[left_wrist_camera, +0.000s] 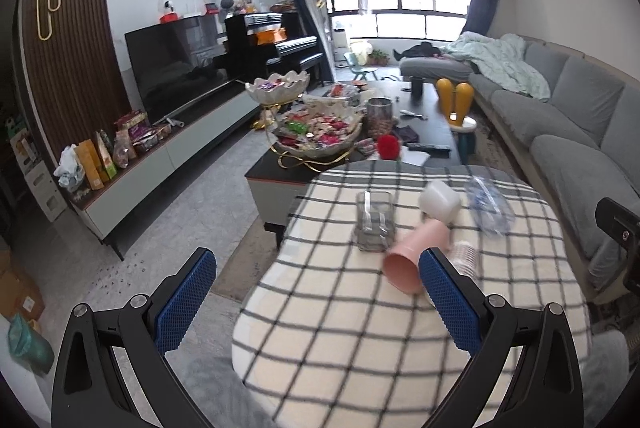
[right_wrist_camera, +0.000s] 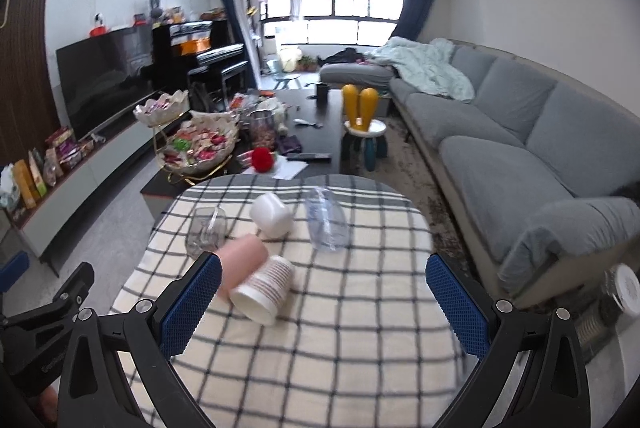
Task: Flip cup upside down
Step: 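Reach the right gripper to the clear glass tumbler and grasp it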
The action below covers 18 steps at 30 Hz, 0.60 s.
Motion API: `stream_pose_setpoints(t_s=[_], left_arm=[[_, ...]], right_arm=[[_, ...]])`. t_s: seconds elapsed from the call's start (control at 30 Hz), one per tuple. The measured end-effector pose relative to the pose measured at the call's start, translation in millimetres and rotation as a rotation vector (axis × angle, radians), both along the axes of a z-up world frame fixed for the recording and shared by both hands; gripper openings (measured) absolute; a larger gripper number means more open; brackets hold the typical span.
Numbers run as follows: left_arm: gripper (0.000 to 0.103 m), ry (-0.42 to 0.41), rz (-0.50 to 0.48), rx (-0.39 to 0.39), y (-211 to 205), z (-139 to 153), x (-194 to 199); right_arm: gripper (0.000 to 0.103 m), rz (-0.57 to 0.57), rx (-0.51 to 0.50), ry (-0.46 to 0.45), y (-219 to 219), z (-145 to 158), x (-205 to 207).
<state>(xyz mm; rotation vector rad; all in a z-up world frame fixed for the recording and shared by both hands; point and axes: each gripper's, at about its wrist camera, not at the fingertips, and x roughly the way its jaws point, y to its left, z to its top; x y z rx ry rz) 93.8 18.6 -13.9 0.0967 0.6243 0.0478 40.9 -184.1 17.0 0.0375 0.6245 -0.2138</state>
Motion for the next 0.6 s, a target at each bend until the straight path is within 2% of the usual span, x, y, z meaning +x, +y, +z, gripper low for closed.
stream_pose_setpoints(t_s=[0.3,0.6], left_arm=[[0.103,0.030,0.111,0.002,52.0,-31.8,79.4],[0.103,0.092,0.196,0.034,115.4,-91.5,147.3]], right_arm=[[0.102,0.110,-0.018,0.089,53.6,-27.8,115.4],[0.102,0.149,-0.007,0.214,115.8,-97.8,217.3]])
